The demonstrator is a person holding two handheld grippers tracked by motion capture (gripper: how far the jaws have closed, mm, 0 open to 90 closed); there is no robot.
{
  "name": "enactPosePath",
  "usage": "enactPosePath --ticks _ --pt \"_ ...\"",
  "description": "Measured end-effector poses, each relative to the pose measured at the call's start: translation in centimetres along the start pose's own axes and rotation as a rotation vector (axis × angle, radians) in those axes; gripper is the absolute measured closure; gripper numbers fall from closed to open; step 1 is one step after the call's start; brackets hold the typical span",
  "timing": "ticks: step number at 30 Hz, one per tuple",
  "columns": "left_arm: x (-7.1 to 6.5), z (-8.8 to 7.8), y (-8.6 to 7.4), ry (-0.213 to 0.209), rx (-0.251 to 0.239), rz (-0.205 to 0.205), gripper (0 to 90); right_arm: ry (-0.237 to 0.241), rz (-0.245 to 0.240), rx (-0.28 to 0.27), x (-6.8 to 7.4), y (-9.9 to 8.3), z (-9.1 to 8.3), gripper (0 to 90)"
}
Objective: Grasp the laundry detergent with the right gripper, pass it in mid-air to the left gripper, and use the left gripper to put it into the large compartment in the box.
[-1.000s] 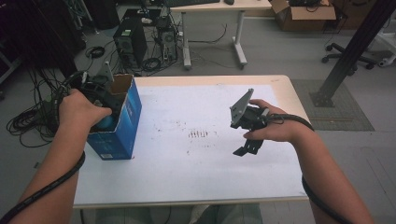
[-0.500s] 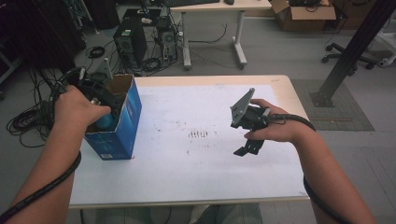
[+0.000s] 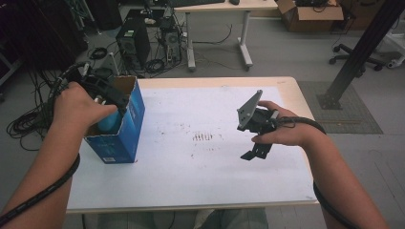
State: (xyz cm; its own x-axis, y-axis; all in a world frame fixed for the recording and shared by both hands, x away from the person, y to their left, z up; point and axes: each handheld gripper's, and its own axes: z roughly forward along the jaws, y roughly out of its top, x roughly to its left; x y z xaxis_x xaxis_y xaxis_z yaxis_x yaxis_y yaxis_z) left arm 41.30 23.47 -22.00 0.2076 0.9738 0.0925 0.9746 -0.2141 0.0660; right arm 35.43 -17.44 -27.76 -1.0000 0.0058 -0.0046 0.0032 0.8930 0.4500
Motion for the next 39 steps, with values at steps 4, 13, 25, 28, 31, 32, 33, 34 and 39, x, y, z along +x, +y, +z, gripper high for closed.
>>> enactPosePath --ticks 4,13,25,28,31,32,33,34,39 --pt "-1.4 -1.4 -0.1 -0.003 -0.021 0.098 0.2 -0.003 0.003 -0.001 0.0 -0.1 -0.2 4.4" --pt "-5.3 -4.0 -0.3 -0.051 -0.069 0.361 0.2 -0.010 0.006 0.001 0.0 -0.2 -0.8 4.3" --pt "-11.4 -5.0 -1.1 -0.116 -0.105 0.844 0.2 -0.028 0.019 0.040 0.4 -0.3 -1.8 4.3" --pt "-12.1 -4.7 -1.3 -0.125 -0.086 0.920 0.2 -0.028 0.024 0.048 0.4 -0.3 -2.0 4.3" --pt "-13.0 -4.0 -1.7 -0.157 -0.045 1.028 0.2 -0.028 0.025 0.060 0.4 -0.2 -2.1 4.3" --pt "-13.1 -4.0 -1.8 -0.159 -0.041 1.045 0.2 -0.025 0.031 0.072 0.4 -0.3 -2.0 4.3" --pt "-13.1 -4.0 -1.8 -0.159 -0.041 1.045 0.2 -0.025 0.031 0.072 0.4 -0.3 -2.0 4.3" --pt "-13.2 -4.0 -2.0 -0.179 -0.036 1.065 0.2 -0.022 0.035 0.088 0.3 -0.3 -1.9 4.4" --pt "-13.2 -4.0 -2.2 -0.206 -0.025 1.092 0.2 -0.014 0.042 0.109 0.1 -0.1 -1.7 4.4"
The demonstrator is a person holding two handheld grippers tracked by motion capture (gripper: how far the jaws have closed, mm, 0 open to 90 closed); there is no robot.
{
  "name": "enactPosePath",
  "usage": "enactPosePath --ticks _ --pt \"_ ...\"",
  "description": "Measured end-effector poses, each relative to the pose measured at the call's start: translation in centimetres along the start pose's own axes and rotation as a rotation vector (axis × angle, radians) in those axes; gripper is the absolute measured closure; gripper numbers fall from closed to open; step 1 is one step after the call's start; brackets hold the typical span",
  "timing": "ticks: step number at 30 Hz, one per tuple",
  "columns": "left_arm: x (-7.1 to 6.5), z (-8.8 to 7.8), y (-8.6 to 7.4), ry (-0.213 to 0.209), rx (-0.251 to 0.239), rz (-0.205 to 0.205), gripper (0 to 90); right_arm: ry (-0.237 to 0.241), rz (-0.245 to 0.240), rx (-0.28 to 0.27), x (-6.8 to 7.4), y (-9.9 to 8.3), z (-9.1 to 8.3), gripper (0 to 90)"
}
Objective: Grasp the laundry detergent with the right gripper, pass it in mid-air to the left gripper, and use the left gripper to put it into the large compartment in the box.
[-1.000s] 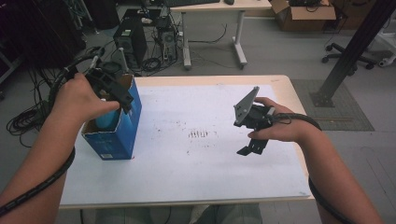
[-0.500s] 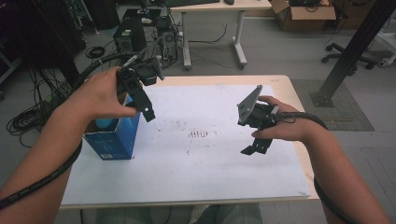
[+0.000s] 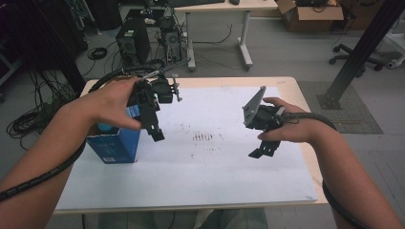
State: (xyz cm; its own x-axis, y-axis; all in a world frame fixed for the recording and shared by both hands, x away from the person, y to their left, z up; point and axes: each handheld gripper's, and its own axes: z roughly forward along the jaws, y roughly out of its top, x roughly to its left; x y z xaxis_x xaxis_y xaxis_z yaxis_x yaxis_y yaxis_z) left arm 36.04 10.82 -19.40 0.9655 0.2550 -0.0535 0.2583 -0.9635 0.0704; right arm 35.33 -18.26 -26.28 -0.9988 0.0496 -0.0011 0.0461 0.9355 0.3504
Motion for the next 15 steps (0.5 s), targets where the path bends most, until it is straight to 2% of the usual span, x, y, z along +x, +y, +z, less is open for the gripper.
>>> enactPosePath --ticks 9,15 --pt "-0.8 1.2 0.8 -0.016 0.046 0.067 0.2 0.005 -0.002 0.048 -1.0 0.2 0.0 4.3" --pt "-0.6 2.1 1.2 -0.026 0.074 0.075 0.2 0.022 -0.009 0.080 -1.7 0.4 0.6 4.5"
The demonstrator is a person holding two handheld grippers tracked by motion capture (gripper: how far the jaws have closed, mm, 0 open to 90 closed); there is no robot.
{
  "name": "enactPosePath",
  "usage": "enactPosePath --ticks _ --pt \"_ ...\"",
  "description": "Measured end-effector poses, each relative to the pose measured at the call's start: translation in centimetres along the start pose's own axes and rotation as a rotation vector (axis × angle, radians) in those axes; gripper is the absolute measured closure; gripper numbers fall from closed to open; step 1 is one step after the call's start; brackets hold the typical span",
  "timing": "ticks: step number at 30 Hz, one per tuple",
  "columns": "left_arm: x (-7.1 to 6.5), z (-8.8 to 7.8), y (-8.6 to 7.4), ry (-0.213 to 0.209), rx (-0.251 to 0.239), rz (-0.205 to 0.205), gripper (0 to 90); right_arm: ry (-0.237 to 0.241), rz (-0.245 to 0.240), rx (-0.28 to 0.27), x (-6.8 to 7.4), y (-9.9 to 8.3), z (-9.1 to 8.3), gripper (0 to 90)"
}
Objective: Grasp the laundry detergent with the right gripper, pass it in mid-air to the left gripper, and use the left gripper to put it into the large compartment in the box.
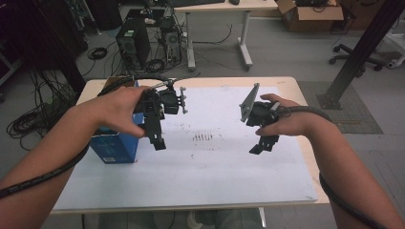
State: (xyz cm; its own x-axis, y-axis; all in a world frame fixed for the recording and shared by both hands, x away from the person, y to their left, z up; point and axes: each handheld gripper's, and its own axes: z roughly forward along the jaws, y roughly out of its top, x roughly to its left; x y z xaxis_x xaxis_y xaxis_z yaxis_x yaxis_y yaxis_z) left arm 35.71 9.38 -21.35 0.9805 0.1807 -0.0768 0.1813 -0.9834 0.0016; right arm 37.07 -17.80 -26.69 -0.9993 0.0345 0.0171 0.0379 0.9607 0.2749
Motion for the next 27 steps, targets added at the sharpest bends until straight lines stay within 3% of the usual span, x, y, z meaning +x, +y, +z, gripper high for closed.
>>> enactPosePath --ticks 27 --pt "0.91 0.74 0.93 -0.023 0.017 0.017 0.2 0.018 0.008 0.023 -0.83 0.07 0.63 4.6"
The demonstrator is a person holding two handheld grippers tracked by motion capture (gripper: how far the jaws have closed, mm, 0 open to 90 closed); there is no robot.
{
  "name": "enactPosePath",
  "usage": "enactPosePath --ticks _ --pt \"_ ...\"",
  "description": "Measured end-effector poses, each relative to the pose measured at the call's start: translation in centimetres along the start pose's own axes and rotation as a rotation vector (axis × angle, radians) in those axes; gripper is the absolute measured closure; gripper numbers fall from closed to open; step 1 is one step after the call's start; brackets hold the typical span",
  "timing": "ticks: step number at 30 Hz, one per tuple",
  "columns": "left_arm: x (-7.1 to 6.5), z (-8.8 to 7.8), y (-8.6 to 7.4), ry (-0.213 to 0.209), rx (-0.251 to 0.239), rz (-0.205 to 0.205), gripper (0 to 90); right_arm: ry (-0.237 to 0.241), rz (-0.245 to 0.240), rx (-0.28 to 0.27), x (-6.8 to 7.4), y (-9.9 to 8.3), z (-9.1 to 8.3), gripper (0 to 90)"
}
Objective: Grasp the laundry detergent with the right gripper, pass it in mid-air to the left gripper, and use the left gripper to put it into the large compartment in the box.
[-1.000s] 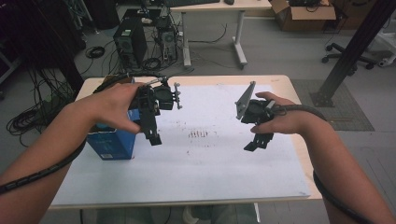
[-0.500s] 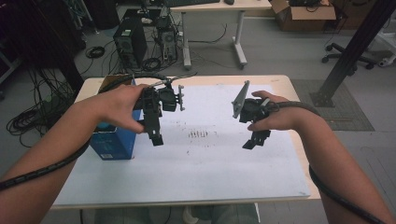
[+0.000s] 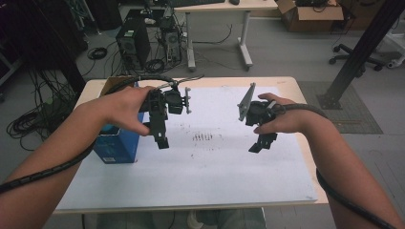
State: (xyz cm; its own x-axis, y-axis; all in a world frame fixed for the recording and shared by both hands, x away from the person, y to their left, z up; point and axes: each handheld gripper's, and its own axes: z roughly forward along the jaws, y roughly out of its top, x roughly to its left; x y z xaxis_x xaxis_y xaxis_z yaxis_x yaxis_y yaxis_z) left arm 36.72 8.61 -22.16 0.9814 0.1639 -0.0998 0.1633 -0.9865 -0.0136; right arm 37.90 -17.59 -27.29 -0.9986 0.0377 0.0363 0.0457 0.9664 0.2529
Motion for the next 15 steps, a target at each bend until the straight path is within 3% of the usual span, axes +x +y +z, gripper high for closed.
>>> enactPosePath --ticks 15 --pt "0.10 -0.02 0.03 0.004 -0.008 -0.001 0.2 -0.007 -0.006 -0.003 0.11 0.26 -0.15 4.6"
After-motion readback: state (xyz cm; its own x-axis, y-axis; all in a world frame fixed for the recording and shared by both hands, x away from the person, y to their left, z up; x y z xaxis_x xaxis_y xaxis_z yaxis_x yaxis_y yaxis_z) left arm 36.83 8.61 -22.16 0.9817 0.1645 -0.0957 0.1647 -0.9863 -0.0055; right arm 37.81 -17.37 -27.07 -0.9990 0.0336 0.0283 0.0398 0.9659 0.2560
